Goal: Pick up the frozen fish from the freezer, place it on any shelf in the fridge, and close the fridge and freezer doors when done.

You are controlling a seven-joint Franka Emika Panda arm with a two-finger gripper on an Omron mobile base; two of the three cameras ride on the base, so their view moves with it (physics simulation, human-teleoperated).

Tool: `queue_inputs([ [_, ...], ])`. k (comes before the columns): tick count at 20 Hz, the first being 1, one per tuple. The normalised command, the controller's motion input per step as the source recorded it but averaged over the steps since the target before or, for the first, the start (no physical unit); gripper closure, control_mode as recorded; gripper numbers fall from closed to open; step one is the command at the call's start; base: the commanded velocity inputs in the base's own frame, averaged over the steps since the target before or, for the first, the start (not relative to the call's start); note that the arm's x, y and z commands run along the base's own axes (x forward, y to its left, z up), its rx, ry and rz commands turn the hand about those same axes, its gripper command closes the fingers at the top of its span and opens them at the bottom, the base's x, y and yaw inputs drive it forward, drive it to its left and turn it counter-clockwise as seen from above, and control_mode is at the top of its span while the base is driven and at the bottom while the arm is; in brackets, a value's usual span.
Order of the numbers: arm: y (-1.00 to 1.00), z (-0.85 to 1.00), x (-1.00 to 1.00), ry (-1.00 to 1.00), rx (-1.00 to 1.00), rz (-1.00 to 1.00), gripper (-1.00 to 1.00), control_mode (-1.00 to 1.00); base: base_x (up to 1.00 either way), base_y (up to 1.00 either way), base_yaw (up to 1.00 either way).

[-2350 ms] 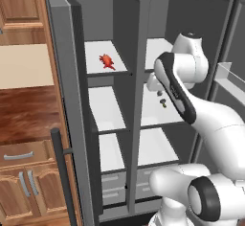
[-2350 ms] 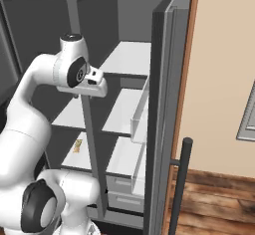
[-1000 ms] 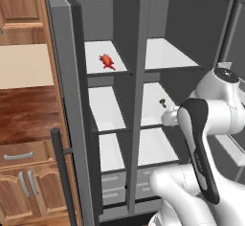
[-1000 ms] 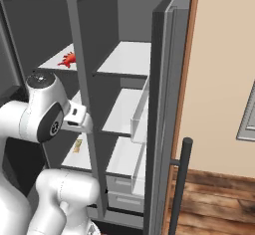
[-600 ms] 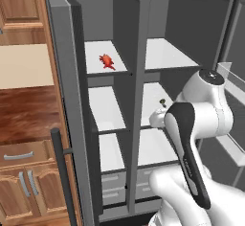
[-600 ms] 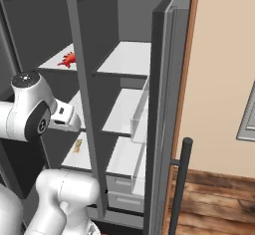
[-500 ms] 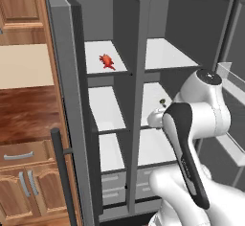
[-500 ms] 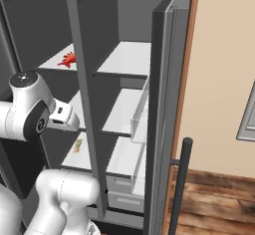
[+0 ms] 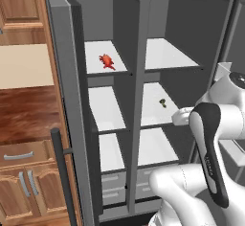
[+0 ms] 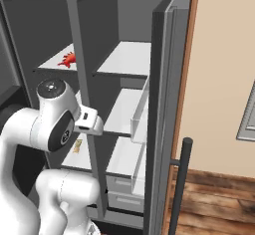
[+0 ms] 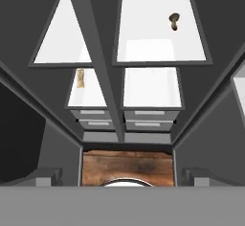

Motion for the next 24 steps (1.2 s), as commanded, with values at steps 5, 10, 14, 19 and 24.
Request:
queue_inputs([
  [5,0.0,0.0,0.0,0.0,0.0,0.0,-1.0,-1.0,0.0,0.0,0.0],
  [10,0.0,0.0,-0.01,0.0,0.0,0.0,-1.0,-1.0,0.0,0.0,0.0],
  [14,0.0,0.0,-0.06,-0.03,0.0,0.0,-1.0,-1.0,0.0,0.0,0.0],
  [19,0.02,0.0,-0.01,-0.02,0.0,0.0,-1.0,1.0,0.0,0.15,0.0],
  [24,0.0,0.0,0.0,0.0,0.0,0.0,-1.0,1.0,0.0,0.4,0.0],
])
